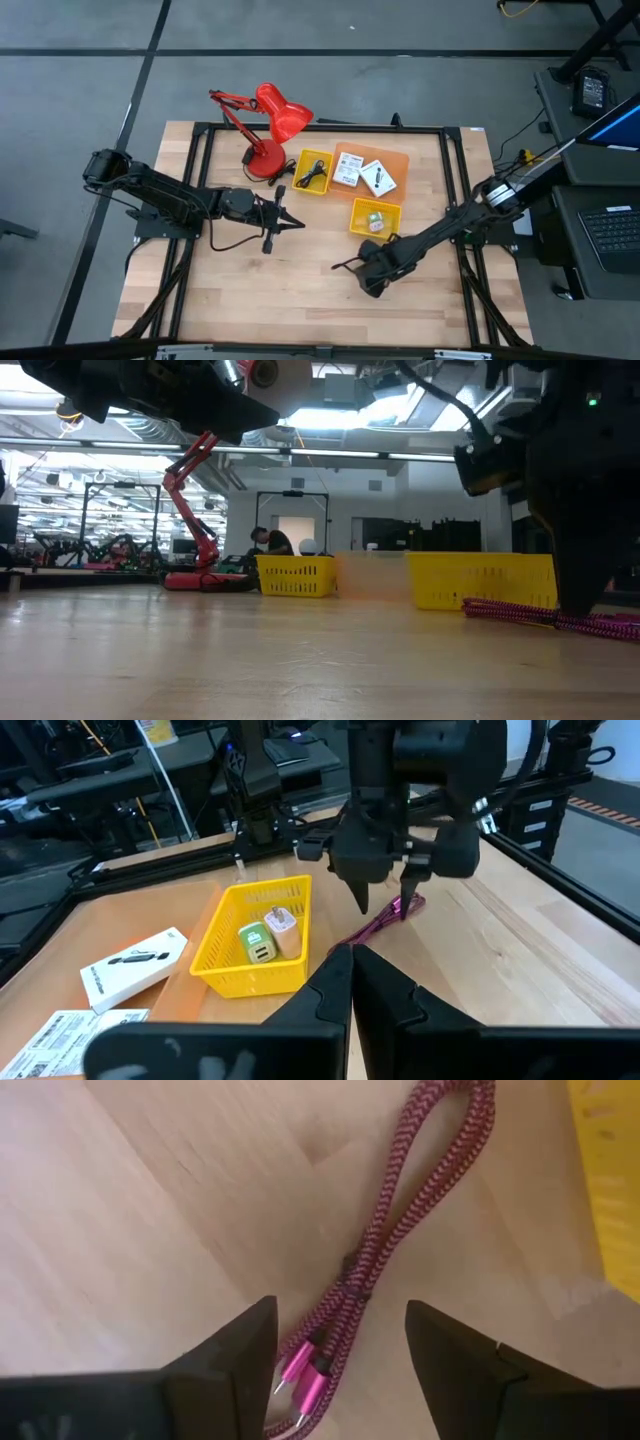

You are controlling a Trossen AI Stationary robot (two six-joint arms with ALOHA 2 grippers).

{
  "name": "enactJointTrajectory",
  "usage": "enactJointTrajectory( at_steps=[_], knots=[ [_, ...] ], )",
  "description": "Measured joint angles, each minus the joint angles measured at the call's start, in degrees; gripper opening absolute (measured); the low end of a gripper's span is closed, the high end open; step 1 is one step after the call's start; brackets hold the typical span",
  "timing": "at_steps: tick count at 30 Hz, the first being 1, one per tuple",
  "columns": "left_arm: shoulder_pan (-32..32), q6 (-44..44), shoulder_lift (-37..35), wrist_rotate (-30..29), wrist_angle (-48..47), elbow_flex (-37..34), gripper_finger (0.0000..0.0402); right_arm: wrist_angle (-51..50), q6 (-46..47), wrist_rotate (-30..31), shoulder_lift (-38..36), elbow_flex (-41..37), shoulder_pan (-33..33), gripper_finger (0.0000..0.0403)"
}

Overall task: Pick and place items into bin
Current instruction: Put the pink cable into the left yellow basket

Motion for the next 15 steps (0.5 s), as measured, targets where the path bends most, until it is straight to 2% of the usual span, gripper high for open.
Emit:
enactJointTrajectory(
  at_steps=[6, 11, 15],
  knots=[
    [0.0, 0.0, 0.0, 0.0, 0.0, 0.0, 0.0008, 1.4, -0.4, -0.2, 2.7, 0.1, -0.4, 0.0200],
    [0.0, 0.0, 0.0, 0.0, 0.0, 0.0, 0.0004, 1.3, -0.6, -4.1, 3.9, 0.3, -1.7, 0.0200],
    [0.0, -1.0, 0.0, 0.0, 0.0, 0.0, 0.0005, 1.3, -0.7, -4.3, 4.1, 0.3, -1.7, 0.0193]
  ],
)
